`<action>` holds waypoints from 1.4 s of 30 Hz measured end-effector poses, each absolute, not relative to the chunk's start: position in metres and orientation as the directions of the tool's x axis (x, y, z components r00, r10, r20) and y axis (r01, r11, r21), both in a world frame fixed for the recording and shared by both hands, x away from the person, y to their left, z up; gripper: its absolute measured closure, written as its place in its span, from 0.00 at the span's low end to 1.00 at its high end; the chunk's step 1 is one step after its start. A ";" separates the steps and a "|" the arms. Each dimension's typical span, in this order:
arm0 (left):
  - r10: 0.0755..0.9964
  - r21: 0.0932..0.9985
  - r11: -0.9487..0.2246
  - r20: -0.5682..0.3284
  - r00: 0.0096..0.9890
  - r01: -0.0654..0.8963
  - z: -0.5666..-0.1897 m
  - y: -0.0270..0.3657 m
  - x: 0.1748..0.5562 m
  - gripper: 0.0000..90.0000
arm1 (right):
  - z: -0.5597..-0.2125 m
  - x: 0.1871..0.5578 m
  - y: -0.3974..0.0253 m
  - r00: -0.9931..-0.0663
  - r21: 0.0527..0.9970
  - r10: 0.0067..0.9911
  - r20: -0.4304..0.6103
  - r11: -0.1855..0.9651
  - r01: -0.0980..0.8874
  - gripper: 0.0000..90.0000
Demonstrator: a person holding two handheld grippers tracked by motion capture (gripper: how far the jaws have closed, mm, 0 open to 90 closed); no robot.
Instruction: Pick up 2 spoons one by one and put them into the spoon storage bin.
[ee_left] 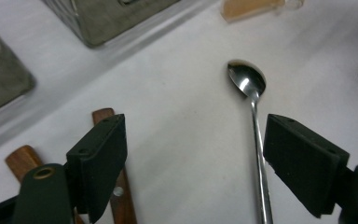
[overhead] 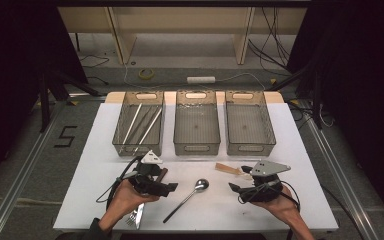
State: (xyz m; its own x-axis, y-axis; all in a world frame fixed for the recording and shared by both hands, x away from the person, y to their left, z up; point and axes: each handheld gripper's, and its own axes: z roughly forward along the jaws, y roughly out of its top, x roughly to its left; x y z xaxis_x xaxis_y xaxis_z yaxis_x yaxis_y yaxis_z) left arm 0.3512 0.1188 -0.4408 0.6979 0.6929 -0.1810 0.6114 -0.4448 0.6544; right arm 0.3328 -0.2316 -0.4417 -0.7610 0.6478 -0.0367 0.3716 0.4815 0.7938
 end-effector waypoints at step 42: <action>0.597 0.479 -0.660 -0.131 0.791 0.578 -0.470 0.060 0.331 0.75 | -0.443 0.332 -0.229 -0.766 0.779 0.641 -0.049 0.504 0.372 0.32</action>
